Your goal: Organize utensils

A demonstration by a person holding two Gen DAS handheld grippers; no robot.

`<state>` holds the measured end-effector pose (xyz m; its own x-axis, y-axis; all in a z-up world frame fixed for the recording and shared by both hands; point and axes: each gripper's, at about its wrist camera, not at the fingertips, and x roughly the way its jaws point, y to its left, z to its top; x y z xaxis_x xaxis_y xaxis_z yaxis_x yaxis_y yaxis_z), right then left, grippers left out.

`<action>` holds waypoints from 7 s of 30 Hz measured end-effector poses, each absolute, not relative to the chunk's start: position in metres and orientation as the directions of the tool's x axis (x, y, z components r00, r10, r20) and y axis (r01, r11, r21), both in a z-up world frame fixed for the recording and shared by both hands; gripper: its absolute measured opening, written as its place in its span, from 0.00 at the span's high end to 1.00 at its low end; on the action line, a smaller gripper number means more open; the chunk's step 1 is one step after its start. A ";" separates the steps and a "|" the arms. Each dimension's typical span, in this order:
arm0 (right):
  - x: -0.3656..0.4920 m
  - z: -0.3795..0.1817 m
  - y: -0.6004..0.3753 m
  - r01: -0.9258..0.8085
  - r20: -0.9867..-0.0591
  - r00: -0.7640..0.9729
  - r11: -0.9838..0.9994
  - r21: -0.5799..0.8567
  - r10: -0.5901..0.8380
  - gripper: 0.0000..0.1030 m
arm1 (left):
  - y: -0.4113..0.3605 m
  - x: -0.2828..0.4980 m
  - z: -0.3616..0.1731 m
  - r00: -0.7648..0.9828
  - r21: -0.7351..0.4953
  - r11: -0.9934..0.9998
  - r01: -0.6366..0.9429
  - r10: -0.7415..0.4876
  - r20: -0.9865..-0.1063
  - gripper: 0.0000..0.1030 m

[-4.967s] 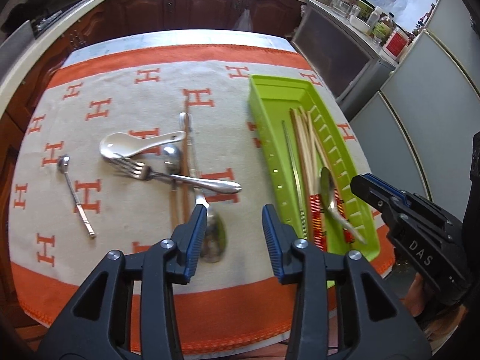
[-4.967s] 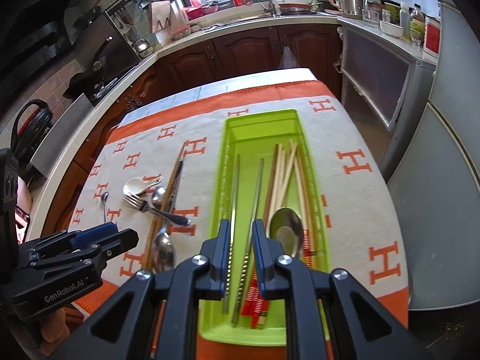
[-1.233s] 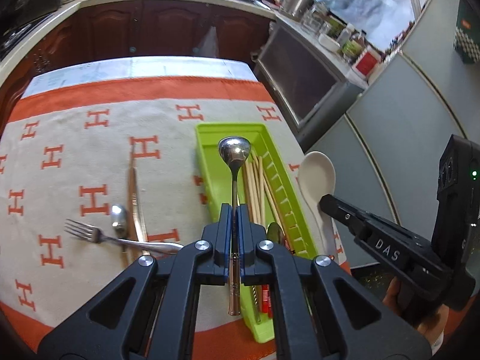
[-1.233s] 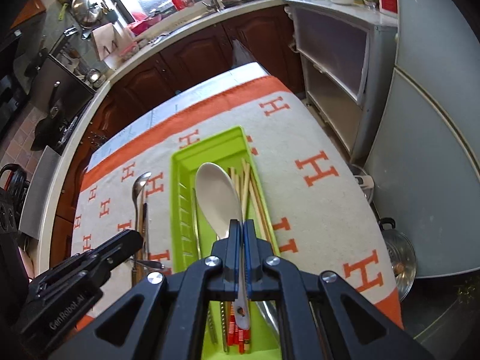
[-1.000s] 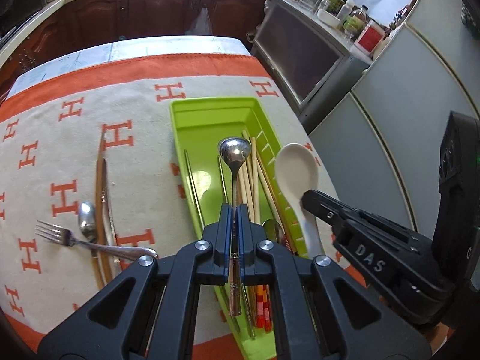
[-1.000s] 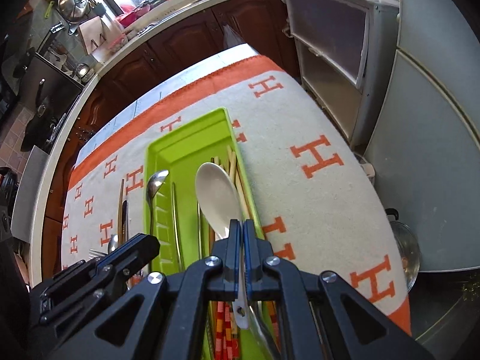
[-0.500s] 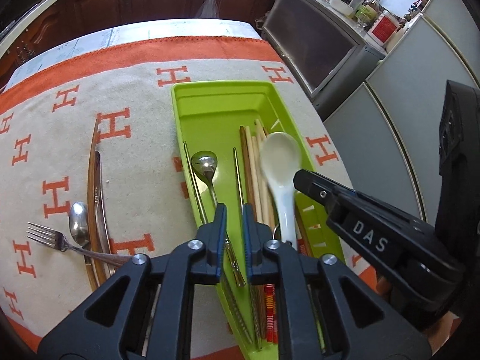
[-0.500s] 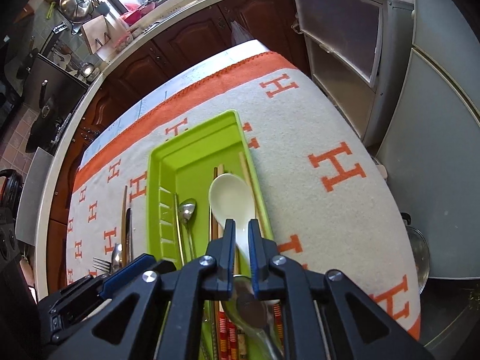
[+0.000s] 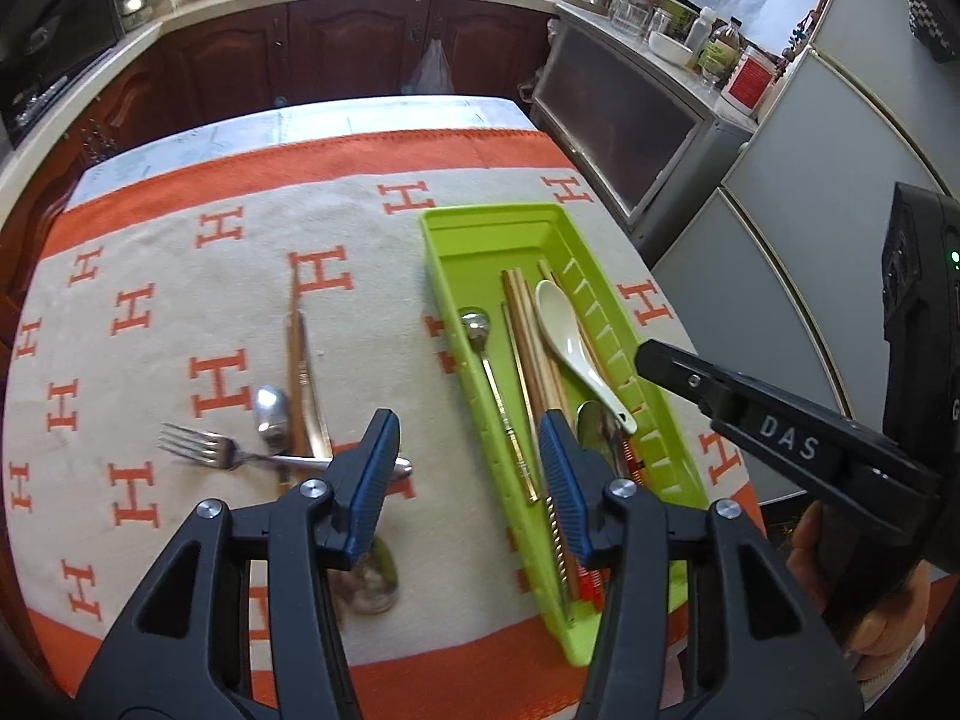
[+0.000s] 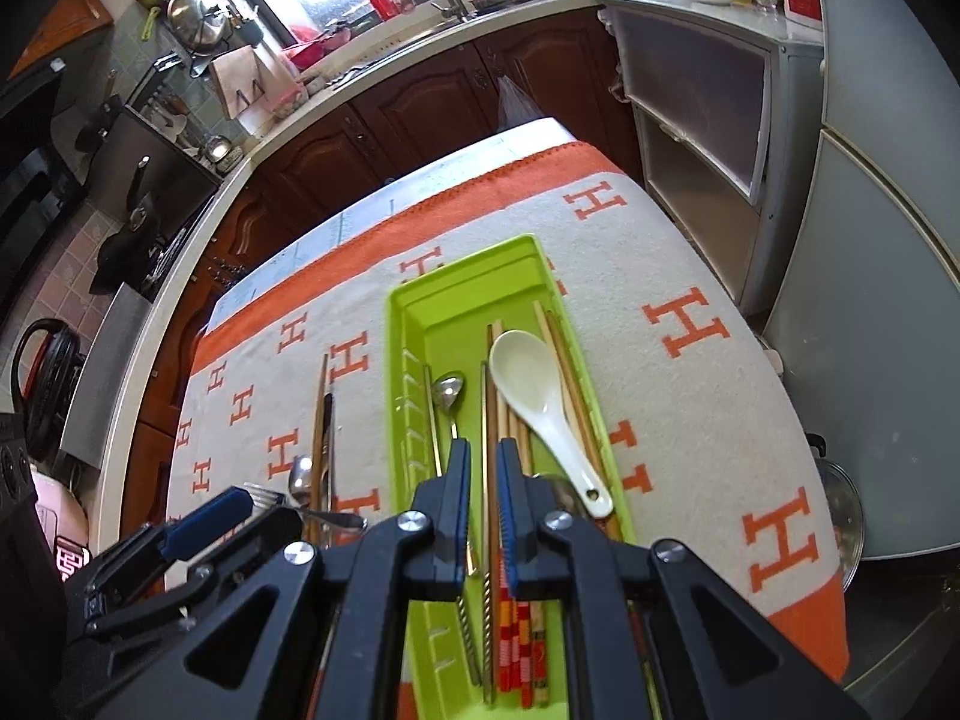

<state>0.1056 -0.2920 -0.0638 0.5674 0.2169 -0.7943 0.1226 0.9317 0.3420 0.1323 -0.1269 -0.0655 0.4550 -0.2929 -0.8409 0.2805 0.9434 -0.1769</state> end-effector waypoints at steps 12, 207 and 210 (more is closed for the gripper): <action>0.065 -0.056 -0.244 0.063 -0.812 0.551 0.961 0.270 0.192 0.92 | -0.054 0.079 -0.045 0.514 -0.158 0.967 0.198 -0.239 -0.824 0.56; 0.063 -0.076 -0.283 0.071 -0.764 0.602 0.938 0.340 0.231 0.93 | -0.108 0.140 -0.069 0.434 -0.133 0.936 0.327 -0.274 -0.858 0.72; 0.064 -0.074 -0.268 0.029 -0.765 0.589 0.939 0.342 0.260 0.93 | -0.078 0.137 -0.060 0.471 -0.123 0.957 0.264 -0.239 -0.849 0.72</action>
